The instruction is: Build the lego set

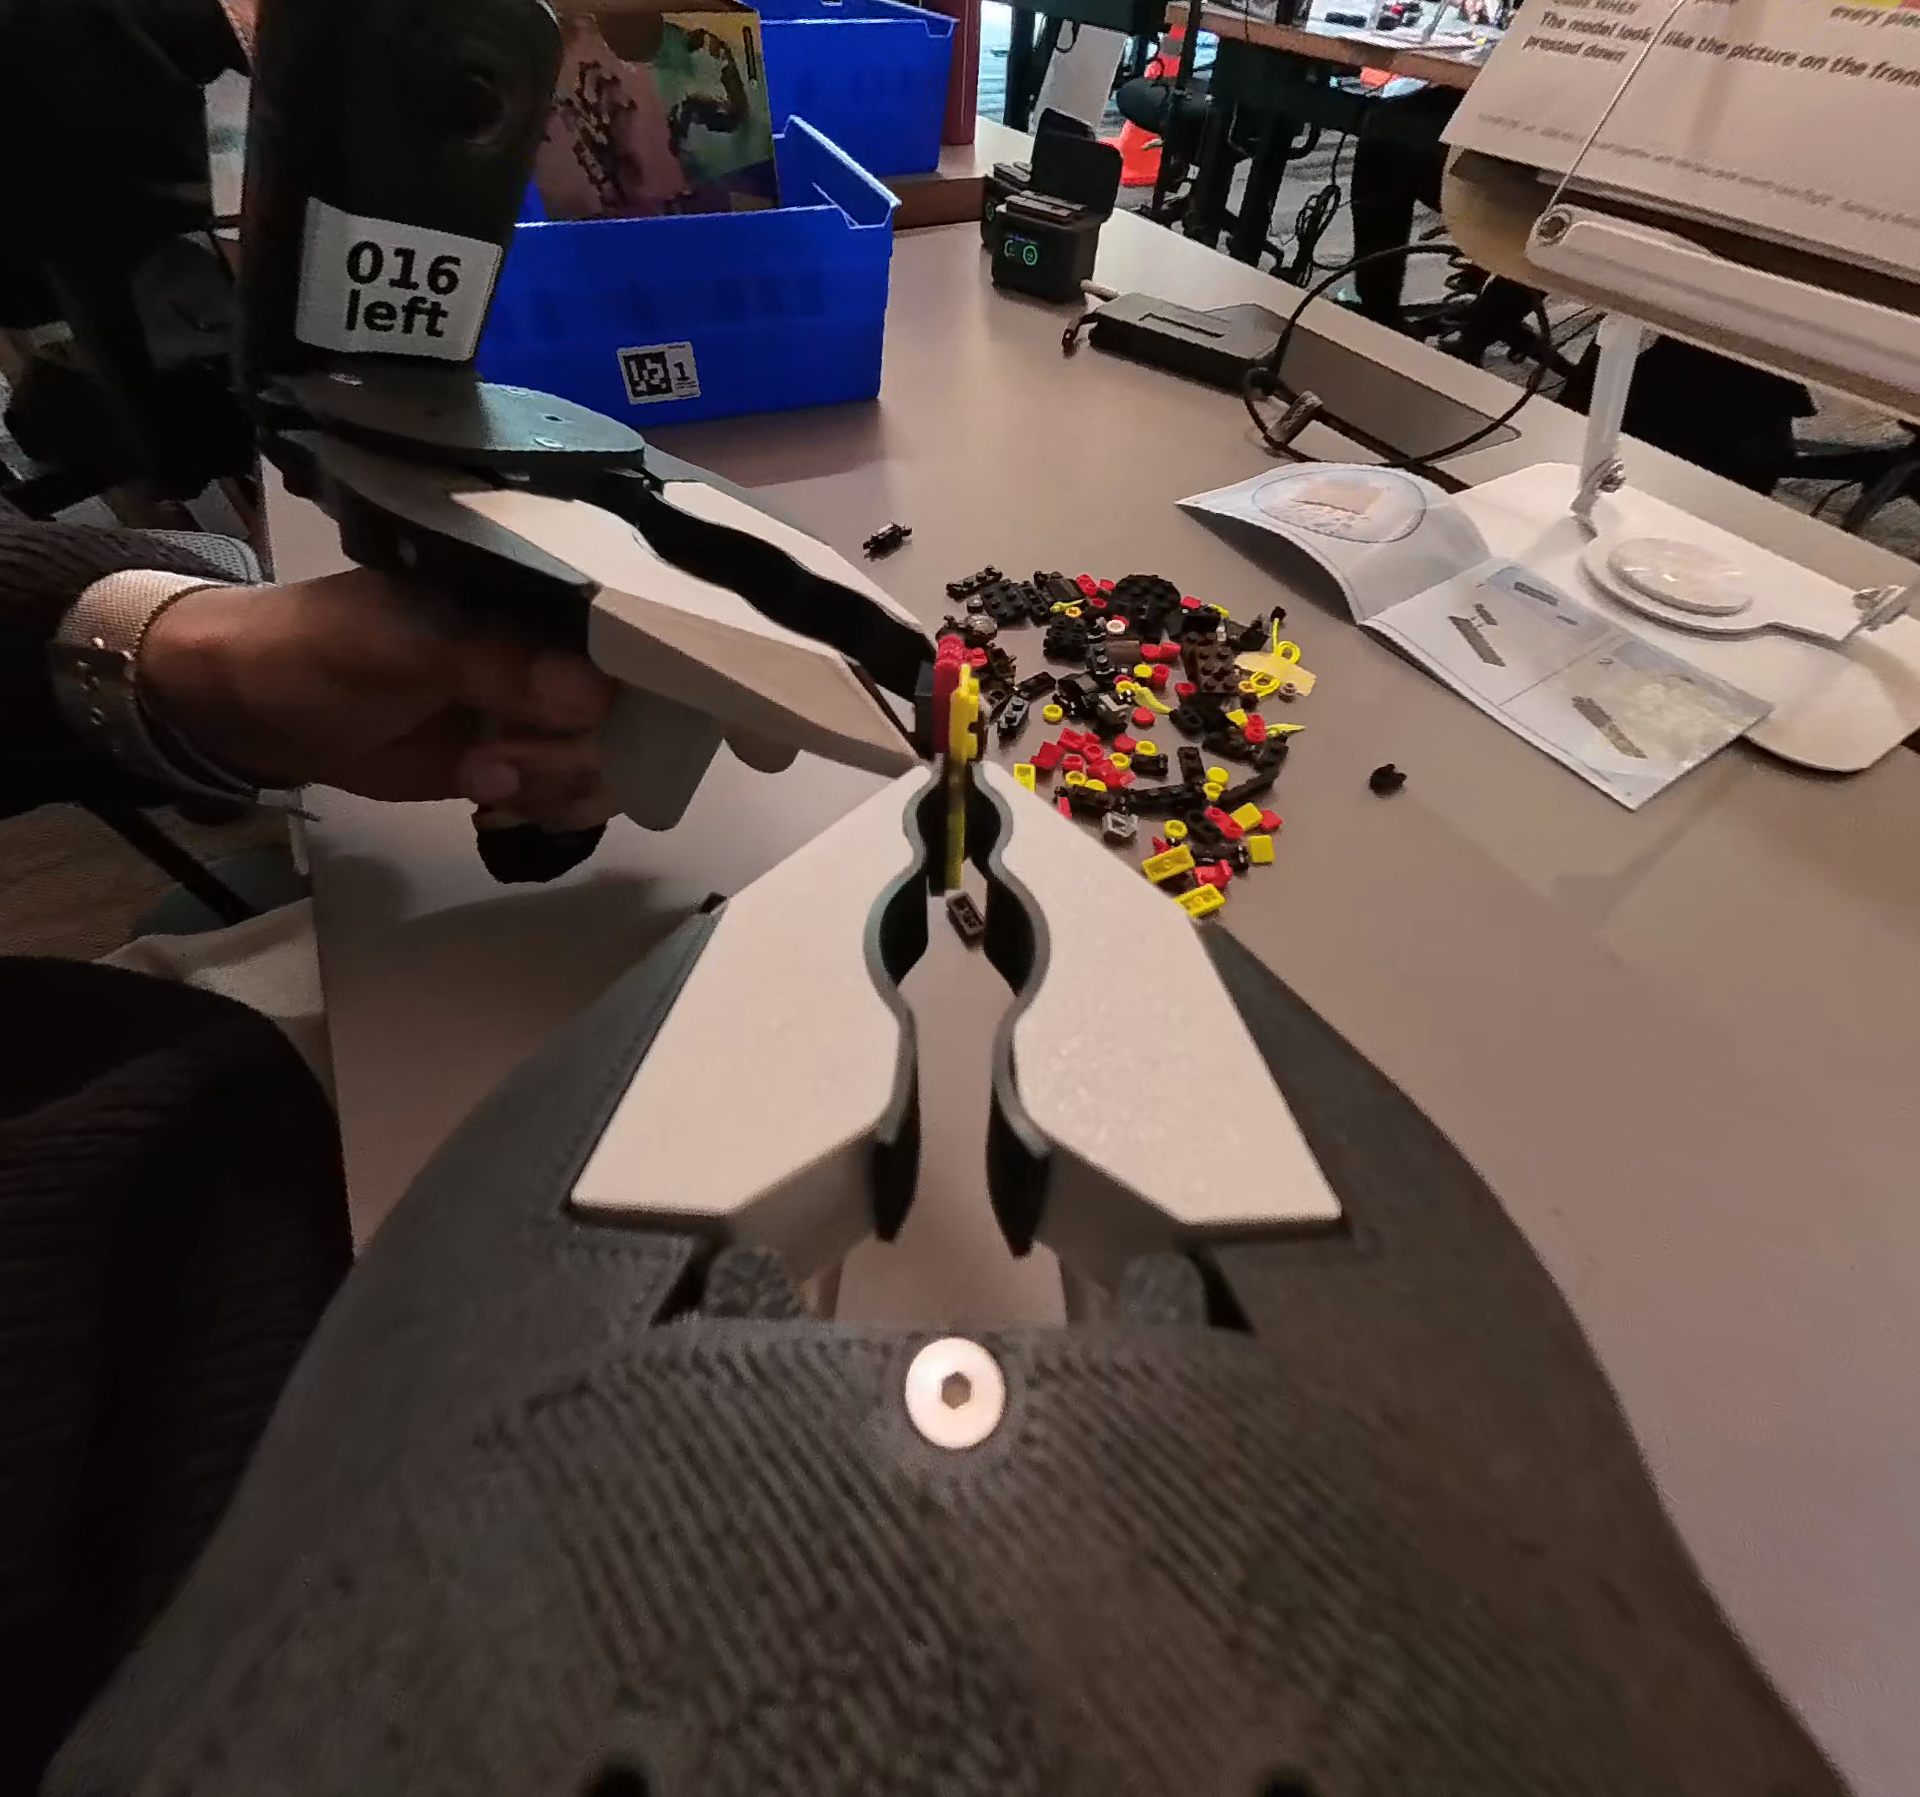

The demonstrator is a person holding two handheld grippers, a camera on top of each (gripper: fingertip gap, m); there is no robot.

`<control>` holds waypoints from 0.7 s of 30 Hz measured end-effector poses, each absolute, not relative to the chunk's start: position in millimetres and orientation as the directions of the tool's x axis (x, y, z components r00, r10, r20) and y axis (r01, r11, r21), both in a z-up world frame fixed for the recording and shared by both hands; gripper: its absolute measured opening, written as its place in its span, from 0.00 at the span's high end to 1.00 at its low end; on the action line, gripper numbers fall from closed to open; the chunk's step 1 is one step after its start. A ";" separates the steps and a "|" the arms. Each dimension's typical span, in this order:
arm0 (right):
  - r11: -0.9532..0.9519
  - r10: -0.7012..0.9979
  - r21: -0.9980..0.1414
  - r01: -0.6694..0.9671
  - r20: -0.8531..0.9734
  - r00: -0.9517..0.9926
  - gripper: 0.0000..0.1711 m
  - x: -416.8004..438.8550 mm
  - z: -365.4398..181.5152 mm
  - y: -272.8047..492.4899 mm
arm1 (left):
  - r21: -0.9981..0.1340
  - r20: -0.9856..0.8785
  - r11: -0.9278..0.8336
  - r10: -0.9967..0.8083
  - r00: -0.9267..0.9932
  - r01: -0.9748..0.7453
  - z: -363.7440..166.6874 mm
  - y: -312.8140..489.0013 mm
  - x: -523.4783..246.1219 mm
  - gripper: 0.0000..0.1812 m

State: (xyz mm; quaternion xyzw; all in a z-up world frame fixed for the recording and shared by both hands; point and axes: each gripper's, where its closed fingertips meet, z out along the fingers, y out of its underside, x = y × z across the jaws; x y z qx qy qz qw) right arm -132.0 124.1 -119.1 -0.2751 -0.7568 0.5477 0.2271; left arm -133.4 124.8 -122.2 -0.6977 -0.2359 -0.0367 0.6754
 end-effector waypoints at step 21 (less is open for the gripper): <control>0.811 0.409 -0.526 -0.255 0.822 -0.397 1.00 -132.3 -119.9 121.2 | -0.905 0.420 0.065 0.276 0.864 0.420 -120.2 120.0 -137.7 0.85</control>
